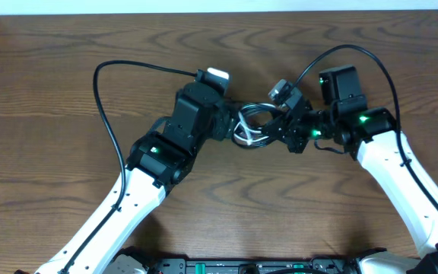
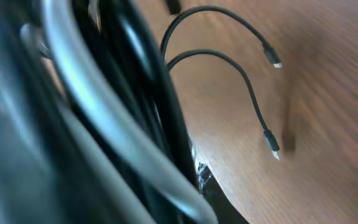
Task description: Untangle cables
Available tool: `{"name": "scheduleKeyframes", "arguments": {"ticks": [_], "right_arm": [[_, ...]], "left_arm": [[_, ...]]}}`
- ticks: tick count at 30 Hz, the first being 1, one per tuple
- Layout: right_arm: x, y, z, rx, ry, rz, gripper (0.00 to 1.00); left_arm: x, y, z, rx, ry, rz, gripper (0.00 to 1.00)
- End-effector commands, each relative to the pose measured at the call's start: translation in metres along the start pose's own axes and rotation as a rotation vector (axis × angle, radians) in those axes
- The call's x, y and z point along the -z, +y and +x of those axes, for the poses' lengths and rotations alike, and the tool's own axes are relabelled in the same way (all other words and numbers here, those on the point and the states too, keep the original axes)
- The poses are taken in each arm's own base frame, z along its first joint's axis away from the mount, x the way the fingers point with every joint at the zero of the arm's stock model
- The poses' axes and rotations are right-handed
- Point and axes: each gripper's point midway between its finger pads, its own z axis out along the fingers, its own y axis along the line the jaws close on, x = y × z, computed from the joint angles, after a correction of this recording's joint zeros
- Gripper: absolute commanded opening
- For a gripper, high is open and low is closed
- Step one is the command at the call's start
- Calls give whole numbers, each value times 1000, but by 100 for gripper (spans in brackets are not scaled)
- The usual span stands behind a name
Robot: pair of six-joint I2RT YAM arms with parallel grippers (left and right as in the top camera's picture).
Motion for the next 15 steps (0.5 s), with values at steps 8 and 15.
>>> {"name": "scheduleKeyframes", "arguments": {"ticks": [8,15], "right_arm": [[-8,34,-9,108,-8,-70,1],[12,-55,13,-132,93,475,1]], "left_arm": [[6,-30,-12,7,-44,165,72],[6,-29,11,-2,48,161,86]]}}
